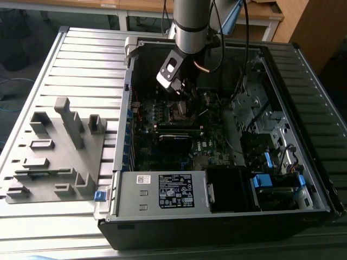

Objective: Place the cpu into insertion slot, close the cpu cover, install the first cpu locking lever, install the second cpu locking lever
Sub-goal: 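Place the cpu into insertion slot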

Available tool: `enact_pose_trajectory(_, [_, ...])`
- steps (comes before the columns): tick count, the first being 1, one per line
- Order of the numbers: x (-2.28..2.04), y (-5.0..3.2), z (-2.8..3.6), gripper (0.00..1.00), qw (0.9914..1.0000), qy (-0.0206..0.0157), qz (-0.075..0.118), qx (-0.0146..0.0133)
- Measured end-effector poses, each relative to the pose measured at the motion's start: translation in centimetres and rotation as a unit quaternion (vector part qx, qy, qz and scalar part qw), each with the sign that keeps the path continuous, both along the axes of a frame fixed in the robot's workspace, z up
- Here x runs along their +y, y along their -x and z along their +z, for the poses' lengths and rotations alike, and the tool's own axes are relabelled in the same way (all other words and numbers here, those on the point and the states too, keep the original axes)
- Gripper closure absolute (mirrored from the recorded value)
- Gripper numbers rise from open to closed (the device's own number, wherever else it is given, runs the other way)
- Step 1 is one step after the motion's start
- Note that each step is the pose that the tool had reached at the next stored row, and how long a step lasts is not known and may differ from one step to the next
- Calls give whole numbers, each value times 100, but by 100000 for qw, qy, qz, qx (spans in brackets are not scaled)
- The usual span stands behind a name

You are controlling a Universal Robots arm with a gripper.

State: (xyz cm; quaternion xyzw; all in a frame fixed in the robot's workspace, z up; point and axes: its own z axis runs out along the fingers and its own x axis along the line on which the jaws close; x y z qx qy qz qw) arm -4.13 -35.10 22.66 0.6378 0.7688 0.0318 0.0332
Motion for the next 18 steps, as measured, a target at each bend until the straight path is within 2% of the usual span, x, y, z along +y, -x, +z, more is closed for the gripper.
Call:
enact_pose_trajectory(12, [3,-5,25,46,99995,-10,-998,3])
enact_pose_trajectory(15, [2,-5,25,46,99939,-5,-3502,10])
enact_pose_trajectory(18, [2,-4,25,46,99821,-7,-5974,11])
